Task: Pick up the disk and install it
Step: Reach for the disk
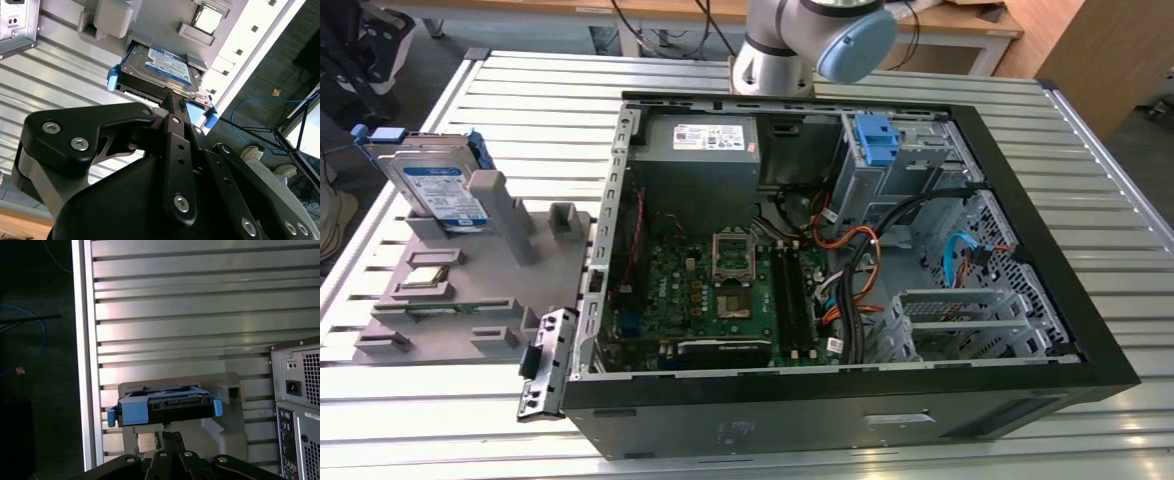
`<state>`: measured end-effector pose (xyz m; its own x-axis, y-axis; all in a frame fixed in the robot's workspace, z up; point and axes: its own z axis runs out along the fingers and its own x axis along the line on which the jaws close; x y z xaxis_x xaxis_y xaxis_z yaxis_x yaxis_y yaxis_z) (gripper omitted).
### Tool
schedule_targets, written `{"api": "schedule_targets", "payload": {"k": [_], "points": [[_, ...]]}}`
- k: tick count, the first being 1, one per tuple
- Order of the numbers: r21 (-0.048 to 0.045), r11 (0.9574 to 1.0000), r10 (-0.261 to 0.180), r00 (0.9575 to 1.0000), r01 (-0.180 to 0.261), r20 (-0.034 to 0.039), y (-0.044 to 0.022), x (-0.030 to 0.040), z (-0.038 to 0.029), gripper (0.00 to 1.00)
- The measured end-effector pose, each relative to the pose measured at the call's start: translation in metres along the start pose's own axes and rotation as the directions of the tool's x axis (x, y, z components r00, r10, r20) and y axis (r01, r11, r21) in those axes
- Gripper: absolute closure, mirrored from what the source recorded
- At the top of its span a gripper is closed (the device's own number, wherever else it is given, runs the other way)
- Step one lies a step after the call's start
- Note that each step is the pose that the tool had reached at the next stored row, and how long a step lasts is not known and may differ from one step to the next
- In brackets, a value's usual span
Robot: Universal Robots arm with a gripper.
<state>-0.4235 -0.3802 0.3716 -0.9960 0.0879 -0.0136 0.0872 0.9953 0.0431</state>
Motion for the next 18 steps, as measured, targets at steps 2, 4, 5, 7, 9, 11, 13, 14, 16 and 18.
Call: {"api": "schedule_targets", "payload": {"k": [2, 4, 5, 7, 9, 11, 13, 14, 16, 18], "points": [[0.0, 1.0, 0.0, 1.0, 0.0, 0.0, 0.0, 0.0004, 0.0006, 0.89], [-0.0001, 1.0, 0.0, 1.0, 0.0, 0.0001, 0.0, 0.0005, 0.0013, 0.89], [0.0, 1.0, 0.0, 1.0, 0.0, -0.0001, 0.0, 0.0006, 0.0014, 0.89], [0.0, 1.0, -0.001, 1.0, 0.001, 0.0001, 0.0, 0.0006, 0.0016, 0.89], [-0.0001, 1.0, -0.003, 1.0, 0.003, 0.0008, 0.0, 0.0007, 0.0018, 0.89], [-0.0003, 1.0, -0.008, 1.0, 0.008, 0.0013, 0.0, 0.0006, 0.0018, 0.89], [-0.0004, 0.9999, -0.016, 0.9999, 0.016, 0.0013, 0.0, 0.0006, 0.0019, 0.89], [-0.0005, 0.9998, -0.021, 0.9998, 0.021, 0.0012, 0.0, 0.0007, 0.0019, 0.89], [-0.0006, 0.9995, -0.03, 0.9995, 0.03, 0.0011, 0.0, 0.0007, 0.0019, 0.89], [-0.0008, 0.9993, -0.037, 0.9993, 0.037, 0.0011, 0.0, 0.0007, 0.0019, 0.89]]}}
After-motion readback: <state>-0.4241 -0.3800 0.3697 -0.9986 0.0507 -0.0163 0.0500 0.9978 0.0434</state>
